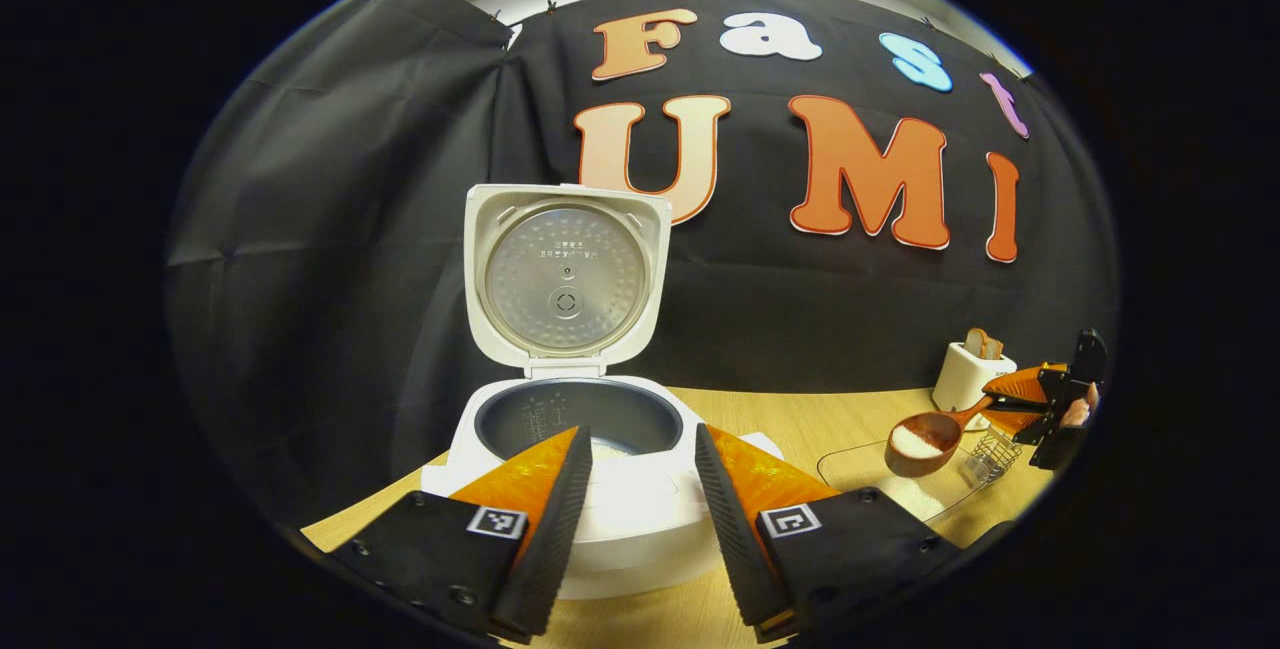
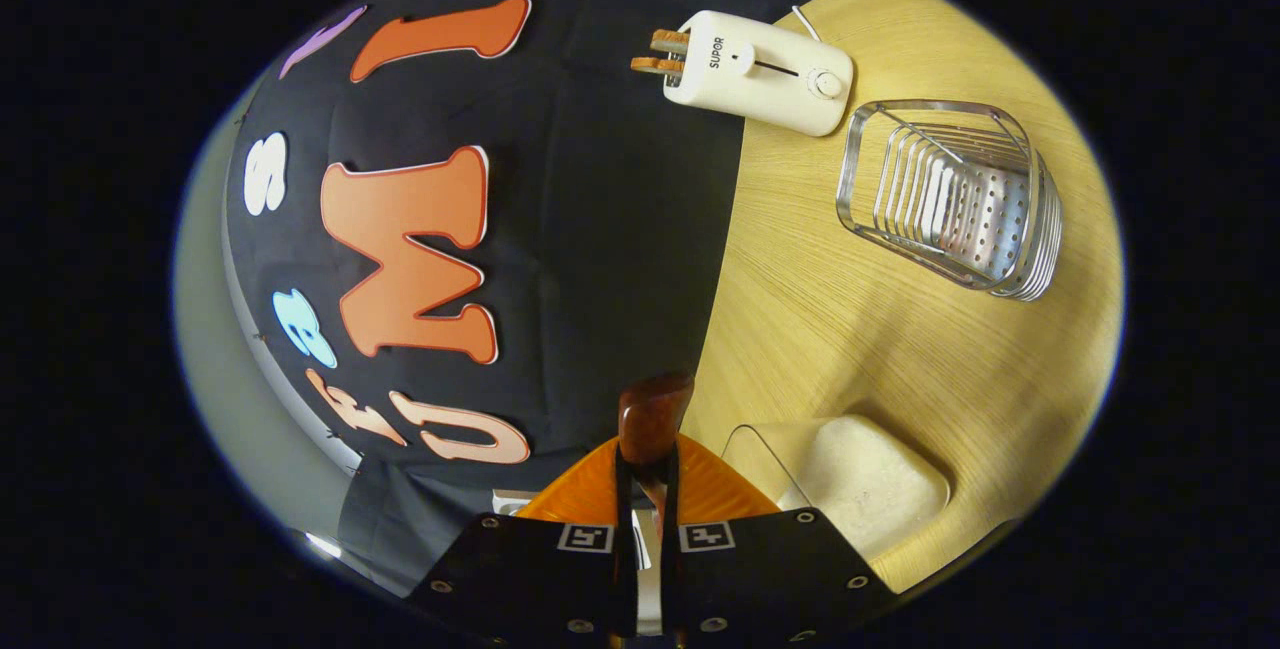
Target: Close the left gripper, press the button to open the rice cooker; take a wooden spoon from the chopstick holder with the right hand, scoop a spoonful of rice and pour it into the rice cooker, then put the wooden spoon back into the chopstick holder.
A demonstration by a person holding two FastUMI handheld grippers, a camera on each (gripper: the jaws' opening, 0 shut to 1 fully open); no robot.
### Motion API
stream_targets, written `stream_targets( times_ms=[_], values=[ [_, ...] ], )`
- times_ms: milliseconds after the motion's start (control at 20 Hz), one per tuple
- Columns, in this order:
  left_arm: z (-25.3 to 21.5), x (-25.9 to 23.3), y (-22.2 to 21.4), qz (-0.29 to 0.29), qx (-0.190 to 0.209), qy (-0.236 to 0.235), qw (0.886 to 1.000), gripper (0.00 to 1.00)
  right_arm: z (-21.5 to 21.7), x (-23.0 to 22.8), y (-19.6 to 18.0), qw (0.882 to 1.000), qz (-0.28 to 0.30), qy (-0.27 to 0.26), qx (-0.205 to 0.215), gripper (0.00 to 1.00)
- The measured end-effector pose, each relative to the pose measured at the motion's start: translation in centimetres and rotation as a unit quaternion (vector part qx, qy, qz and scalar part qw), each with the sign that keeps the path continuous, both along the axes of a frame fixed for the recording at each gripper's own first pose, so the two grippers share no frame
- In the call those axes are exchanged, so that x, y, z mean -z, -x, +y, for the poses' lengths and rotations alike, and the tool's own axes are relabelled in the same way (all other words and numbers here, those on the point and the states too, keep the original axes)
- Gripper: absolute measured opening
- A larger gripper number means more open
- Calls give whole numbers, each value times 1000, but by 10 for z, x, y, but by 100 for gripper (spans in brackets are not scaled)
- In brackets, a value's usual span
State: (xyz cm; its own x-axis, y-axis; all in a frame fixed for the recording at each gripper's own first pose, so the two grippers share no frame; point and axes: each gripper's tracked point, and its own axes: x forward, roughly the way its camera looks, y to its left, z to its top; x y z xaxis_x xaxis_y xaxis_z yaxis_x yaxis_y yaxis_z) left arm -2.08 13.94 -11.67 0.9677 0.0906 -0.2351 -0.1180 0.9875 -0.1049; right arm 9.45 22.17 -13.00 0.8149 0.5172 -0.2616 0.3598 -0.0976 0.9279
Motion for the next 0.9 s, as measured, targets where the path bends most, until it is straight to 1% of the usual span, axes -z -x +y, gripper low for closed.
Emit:
stream_targets(
  times_ms=[50, 150, 200, 350, 400, 500, 600, 700, 900],
  values=[
    [1, 0, 0, -2, -1, -2, 1000, 71, 0, -5, -1, 1000, -1, -6, 1, 9],
    [2, -2, 2, -5, -3, -5, 1000, 74, -3, -14, -6, 1000, -1, -26, 10, 9],
    [4, -2, 2, -7, -5, -4, 1000, 78, -6, -18, -9, 999, 0, -41, 20, 10],
    [6, -3, 4, -11, -6, -1, 1000, 79, -8, -30, -16, 996, 5, -82, 31, 9],
    [7, -2, 5, -12, -6, 0, 1000, 82, -8, -33, -18, 996, 5, -87, 34, 10],
    [9, -2, 6, -13, -6, 0, 1000, 83, -5, -42, -21, 995, 2, -88, 36, 10],
    [12, -3, 9, -16, -9, -2, 1000, 88, 7, -57, -26, 995, -7, -92, 30, 9],
    [18, -3, 11, -17, -13, -6, 1000, 88, 22, -74, -32, 995, -18, -100, 21, 9],
    [32, -1, 17, -17, -25, -8, 1000, 88, 68, -110, -43, 993, -38, -113, -6, 9]
  ],
)
